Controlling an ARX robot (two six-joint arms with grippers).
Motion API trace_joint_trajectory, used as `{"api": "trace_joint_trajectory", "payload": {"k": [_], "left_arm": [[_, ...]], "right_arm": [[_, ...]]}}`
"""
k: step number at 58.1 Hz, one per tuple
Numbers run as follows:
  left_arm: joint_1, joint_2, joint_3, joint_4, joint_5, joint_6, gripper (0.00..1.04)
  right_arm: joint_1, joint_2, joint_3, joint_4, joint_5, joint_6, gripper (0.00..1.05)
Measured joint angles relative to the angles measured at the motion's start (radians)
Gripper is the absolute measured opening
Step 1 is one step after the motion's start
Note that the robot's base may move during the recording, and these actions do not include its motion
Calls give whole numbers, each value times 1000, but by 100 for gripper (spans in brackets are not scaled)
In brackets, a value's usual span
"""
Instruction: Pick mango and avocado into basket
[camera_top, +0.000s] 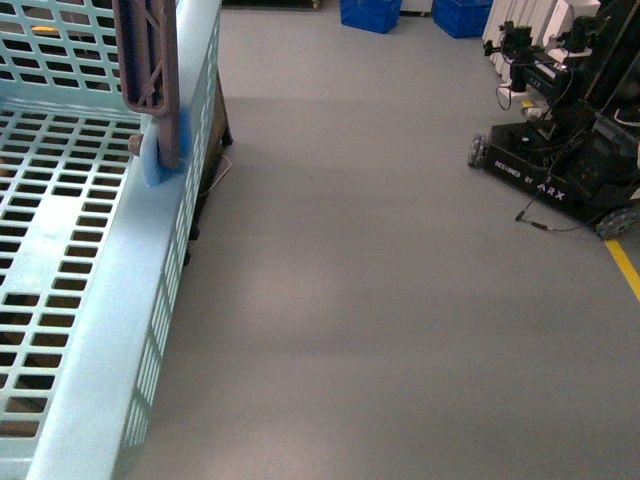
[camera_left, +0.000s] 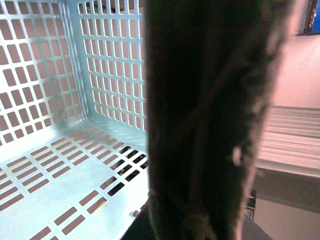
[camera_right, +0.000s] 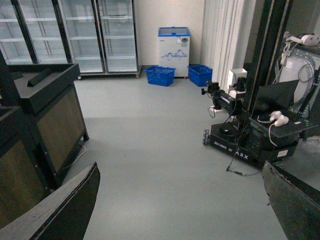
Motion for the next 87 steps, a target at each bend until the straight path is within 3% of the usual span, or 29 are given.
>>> {"api": "trace_joint_trajectory", "payload": {"k": [87], "left_arm": [[2, -1, -3, -1, 5, -1, 7]], "right_arm": [[0, 0, 0, 0, -1, 0, 97]]}}
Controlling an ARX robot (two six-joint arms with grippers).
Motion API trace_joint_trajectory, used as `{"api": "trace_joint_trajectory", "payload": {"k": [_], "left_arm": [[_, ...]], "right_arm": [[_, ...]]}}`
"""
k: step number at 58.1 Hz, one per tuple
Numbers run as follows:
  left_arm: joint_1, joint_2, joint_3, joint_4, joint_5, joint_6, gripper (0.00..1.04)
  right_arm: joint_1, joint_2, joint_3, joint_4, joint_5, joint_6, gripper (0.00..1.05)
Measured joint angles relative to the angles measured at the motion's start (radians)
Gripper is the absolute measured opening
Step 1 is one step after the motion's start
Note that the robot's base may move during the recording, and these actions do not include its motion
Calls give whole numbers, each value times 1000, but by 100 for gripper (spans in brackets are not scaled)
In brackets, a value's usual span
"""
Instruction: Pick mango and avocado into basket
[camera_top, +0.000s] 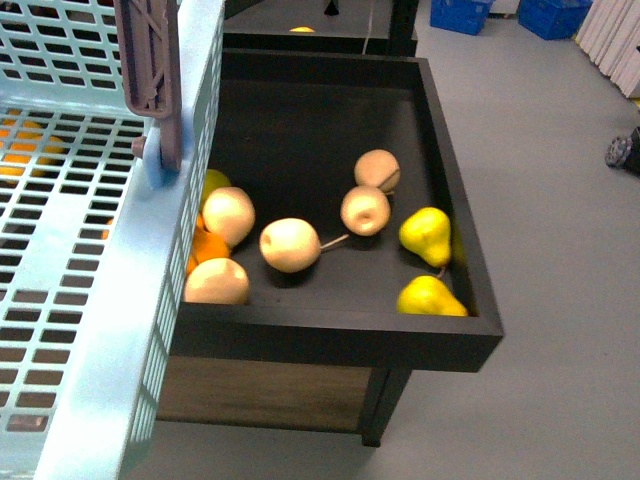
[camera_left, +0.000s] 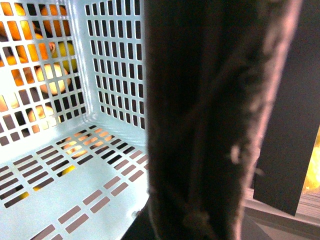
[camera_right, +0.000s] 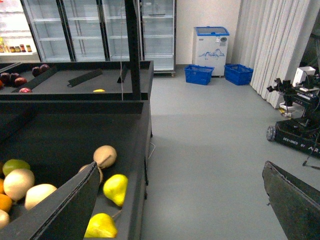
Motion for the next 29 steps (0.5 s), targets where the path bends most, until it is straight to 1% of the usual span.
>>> {"api": "trace_joint_trajectory", "payload": {"k": [29], "left_arm": [[0, 0, -1, 0, -2, 1, 7]], "right_arm": [[0, 0, 0, 0, -2, 0, 97]]}}
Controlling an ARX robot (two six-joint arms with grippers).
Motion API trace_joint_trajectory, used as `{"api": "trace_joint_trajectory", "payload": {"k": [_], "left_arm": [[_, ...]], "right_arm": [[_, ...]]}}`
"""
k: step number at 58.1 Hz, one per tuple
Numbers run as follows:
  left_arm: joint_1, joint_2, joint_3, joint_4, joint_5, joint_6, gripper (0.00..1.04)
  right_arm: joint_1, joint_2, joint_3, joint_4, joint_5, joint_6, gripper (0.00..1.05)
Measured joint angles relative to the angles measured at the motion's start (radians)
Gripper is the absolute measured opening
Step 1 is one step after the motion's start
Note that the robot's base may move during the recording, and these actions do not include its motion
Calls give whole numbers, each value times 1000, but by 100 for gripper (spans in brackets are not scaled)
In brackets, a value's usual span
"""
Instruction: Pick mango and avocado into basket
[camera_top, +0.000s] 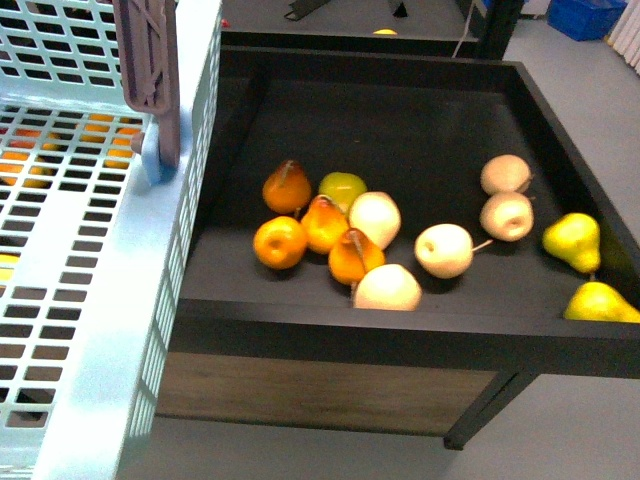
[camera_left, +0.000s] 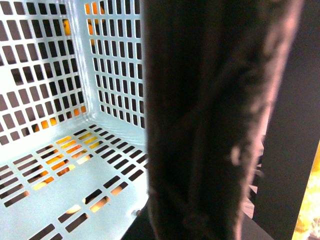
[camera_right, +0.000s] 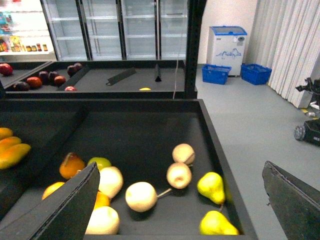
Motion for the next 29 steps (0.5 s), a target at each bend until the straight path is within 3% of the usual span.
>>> {"api": "trace_joint_trajectory", "payload": {"k": [29], "left_arm": [[0, 1, -1, 0, 2, -1, 7]], "right_arm": [[0, 0, 0, 2, 0, 0, 97]]}}
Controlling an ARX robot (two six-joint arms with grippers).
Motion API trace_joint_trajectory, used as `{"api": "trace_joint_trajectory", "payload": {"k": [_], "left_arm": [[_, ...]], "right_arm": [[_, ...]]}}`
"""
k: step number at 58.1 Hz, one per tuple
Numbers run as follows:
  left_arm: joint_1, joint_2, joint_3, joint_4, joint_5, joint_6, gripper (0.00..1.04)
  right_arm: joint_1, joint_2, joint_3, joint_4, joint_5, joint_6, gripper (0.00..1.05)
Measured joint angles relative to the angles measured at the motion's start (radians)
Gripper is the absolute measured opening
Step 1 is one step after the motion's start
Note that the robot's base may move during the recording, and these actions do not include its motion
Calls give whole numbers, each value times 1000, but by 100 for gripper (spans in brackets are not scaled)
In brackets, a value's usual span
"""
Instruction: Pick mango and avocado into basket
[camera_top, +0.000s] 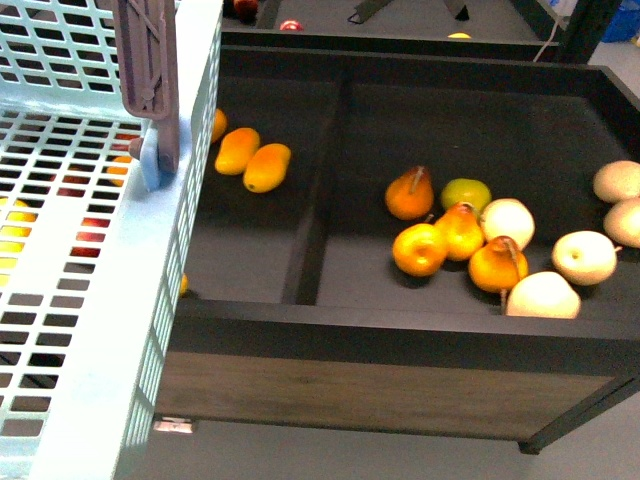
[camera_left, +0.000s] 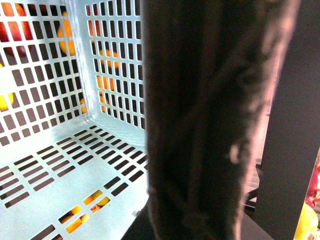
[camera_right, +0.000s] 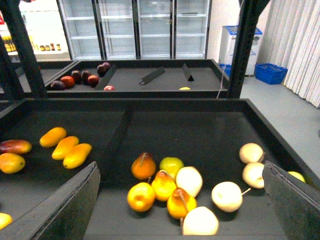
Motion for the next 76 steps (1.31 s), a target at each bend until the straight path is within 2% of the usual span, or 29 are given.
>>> {"api": "trace_joint_trajectory", "payload": {"k": [76], "left_arm": [[6, 2, -3, -1, -2, 3, 7]], "right_arm": [[-2, 0, 0, 0, -6, -1, 97]]}}
